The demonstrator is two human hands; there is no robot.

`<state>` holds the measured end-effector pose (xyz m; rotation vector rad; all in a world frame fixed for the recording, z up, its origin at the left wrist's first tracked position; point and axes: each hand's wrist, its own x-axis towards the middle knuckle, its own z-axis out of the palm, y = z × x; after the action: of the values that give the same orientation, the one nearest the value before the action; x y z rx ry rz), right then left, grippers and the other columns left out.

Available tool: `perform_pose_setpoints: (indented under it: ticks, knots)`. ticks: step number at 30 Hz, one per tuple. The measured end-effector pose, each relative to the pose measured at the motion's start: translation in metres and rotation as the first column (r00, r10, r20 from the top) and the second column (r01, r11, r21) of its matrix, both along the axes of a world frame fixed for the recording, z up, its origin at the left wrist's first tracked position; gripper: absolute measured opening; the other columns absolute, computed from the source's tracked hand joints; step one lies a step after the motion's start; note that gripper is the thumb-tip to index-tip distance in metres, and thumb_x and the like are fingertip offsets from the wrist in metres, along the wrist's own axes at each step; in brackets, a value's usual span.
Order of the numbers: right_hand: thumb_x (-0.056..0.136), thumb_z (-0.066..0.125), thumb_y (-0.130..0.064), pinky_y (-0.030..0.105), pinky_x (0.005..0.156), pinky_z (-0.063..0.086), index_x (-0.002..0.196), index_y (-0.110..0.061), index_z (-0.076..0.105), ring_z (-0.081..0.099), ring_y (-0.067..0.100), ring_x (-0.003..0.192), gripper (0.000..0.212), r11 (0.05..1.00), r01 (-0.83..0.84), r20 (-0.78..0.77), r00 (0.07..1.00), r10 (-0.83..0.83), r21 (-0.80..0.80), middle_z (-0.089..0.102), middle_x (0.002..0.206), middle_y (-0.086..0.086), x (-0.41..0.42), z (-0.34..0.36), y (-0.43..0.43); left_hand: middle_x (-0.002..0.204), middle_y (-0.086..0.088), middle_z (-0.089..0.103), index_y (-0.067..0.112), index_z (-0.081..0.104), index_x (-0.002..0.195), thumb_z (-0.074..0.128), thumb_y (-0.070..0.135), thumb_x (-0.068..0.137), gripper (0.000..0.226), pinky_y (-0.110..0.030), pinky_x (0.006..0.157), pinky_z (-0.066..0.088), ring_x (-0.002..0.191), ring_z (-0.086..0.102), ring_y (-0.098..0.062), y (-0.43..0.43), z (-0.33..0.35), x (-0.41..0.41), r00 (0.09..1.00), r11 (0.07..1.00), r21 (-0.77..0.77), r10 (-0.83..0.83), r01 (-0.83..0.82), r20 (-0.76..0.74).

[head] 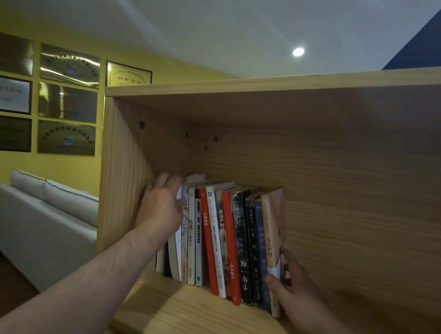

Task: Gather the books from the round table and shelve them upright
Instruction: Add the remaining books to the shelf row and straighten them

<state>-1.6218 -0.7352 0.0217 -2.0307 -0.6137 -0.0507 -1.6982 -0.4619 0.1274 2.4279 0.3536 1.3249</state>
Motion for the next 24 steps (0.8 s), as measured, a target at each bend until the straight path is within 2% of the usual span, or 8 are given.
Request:
perform_pose_setpoints:
  ticks: [6,9,11,13,15,17,21,24]
  knots:
    - [0.093,0.058,-0.054,0.046,0.114,0.041,0.152,-0.052,0.015,0.044,0.016,0.138,0.074,1.000,-0.008,0.006,1.000,0.008,0.001,0.036,0.156,-0.007,0.001,-0.001,-0.002,0.139,-0.002,0.052,0.018,0.053,0.138,0.063,0.003,0.091,0.050,-0.038,0.105,0.041,0.130,0.045,-0.027,-0.012,0.003,-0.016,0.994,0.998,-0.038,0.049,-0.046,0.100]
    - [0.091,0.057,-0.058,0.047,0.115,0.040,0.152,-0.054,0.015,0.043,0.016,0.139,0.074,1.000,-0.017,0.008,1.000,0.017,0.003,0.036,0.156,-0.009,0.002,-0.002,-0.002,0.132,-0.002,0.056,0.015,0.055,0.134,0.066,0.003,0.091,0.046,-0.036,0.104,0.043,0.126,0.049,-0.022,-0.009,-0.003,-0.028,0.982,0.998,-0.061,0.024,-0.012,0.188]
    - [0.090,0.058,-0.058,0.048,0.114,0.040,0.151,-0.055,0.016,0.044,0.016,0.138,0.074,1.000,-0.019,0.014,1.000,0.019,0.010,0.036,0.156,-0.010,0.003,-0.002,-0.002,0.123,0.003,0.059,0.018,0.055,0.131,0.069,0.006,0.090,0.045,-0.032,0.094,0.051,0.113,0.058,-0.014,-0.008,-0.011,-0.035,0.959,0.969,-0.226,-0.035,0.102,0.283]
    - [0.090,0.059,-0.058,0.049,0.113,0.041,0.150,-0.055,0.016,0.045,0.017,0.137,0.073,1.000,-0.021,0.014,1.000,0.021,0.018,0.037,0.155,-0.009,0.004,-0.003,-0.002,0.107,0.012,0.063,0.025,0.055,0.117,0.070,0.009,0.090,0.035,-0.023,0.075,0.053,0.095,0.064,-0.005,-0.012,-0.023,-0.039,0.934,0.863,-0.440,-0.091,0.247,0.345]
    - [0.089,0.059,-0.059,0.049,0.112,0.042,0.149,-0.056,0.017,0.045,0.016,0.136,0.074,0.999,-0.024,0.007,1.000,0.024,0.024,0.038,0.154,-0.009,0.004,-0.003,-0.003,0.098,0.011,0.067,0.028,0.056,0.105,0.069,0.010,0.091,0.026,-0.022,0.061,0.051,0.086,0.067,-0.006,-0.016,-0.042,-0.038,0.952,0.778,-0.565,-0.137,0.274,0.273]
    - [0.090,0.060,-0.057,0.047,0.112,0.042,0.151,-0.055,0.018,0.046,0.016,0.135,0.074,0.999,-0.025,0.001,1.000,0.025,0.032,0.038,0.154,-0.009,0.002,-0.002,-0.004,0.101,0.005,0.068,0.027,0.055,0.107,0.066,0.010,0.093,0.024,-0.025,0.057,0.052,0.082,0.067,-0.009,-0.017,-0.060,-0.034,0.967,0.730,-0.634,-0.172,0.254,0.189]
    - [0.092,0.062,-0.051,0.046,0.111,0.044,0.152,-0.051,0.020,0.048,0.016,0.133,0.074,0.998,-0.038,-0.003,0.999,0.039,0.052,0.041,0.151,-0.007,0.001,-0.001,-0.004,0.094,0.008,0.066,0.022,0.058,0.110,0.060,0.011,0.097,0.017,-0.024,0.055,0.050,0.079,0.065,-0.008,-0.018,-0.066,-0.050,0.966,0.737,-0.630,-0.128,0.244,0.224]
    - [0.090,0.065,-0.050,0.045,0.109,0.046,0.152,-0.051,0.022,0.050,0.016,0.131,0.075,0.998,-0.019,-0.002,1.000,0.019,0.060,0.043,0.148,-0.007,0.001,0.000,-0.005,0.094,0.006,0.067,0.018,0.060,0.106,0.059,0.010,0.097,0.012,-0.032,0.064,0.052,0.087,0.067,-0.017,-0.017,-0.071,-0.085,0.950,0.755,-0.602,-0.086,0.259,0.301]
